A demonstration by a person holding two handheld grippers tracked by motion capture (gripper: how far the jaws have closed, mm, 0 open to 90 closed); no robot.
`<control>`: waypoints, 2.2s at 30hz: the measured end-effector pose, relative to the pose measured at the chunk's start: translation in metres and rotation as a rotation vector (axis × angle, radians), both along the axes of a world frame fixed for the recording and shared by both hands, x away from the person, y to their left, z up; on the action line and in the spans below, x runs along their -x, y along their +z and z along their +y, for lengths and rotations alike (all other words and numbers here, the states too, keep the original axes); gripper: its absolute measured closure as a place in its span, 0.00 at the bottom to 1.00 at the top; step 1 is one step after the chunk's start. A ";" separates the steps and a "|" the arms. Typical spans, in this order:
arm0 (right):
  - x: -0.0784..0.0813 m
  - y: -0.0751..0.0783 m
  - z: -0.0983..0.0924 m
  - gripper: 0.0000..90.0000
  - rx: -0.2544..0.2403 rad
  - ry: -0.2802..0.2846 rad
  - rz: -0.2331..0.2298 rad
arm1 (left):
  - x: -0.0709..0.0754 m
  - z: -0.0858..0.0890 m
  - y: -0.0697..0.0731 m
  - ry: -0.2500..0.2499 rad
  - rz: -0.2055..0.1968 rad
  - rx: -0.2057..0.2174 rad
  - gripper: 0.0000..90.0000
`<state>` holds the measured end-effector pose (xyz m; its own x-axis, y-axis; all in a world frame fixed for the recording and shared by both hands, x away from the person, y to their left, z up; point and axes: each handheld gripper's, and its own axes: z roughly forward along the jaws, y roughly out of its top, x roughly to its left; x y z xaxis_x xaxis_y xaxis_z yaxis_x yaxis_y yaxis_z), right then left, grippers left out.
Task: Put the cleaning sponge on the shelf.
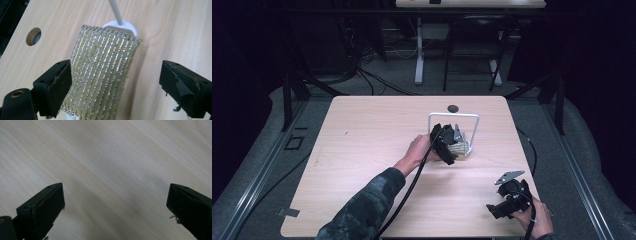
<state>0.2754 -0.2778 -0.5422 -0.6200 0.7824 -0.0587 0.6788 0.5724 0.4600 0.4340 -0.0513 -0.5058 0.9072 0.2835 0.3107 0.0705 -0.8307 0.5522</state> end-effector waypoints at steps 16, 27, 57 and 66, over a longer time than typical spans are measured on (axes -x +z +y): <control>0.001 0.001 0.002 0.01 -0.004 -0.006 0.004 | 0.033 0.030 0.035 -0.027 0.070 0.060 0.04; 0.001 0.001 0.002 0.01 0.011 -0.007 -0.002 | 0.062 0.066 0.047 0.003 0.095 0.056 0.00; 0.002 -0.001 0.007 0.01 0.026 0.008 -0.003 | 0.141 0.186 0.008 0.232 0.231 0.127 0.00; 0.001 -0.002 0.008 0.01 0.029 0.015 0.001 | 0.153 0.211 -0.007 0.293 0.255 0.154 0.00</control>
<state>0.2744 -0.2699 -0.5446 -0.6317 0.7710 -0.0807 0.6703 0.5956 0.4426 0.2808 0.1593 -0.5126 0.8234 0.5671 0.0201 0.4426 -0.6641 0.6025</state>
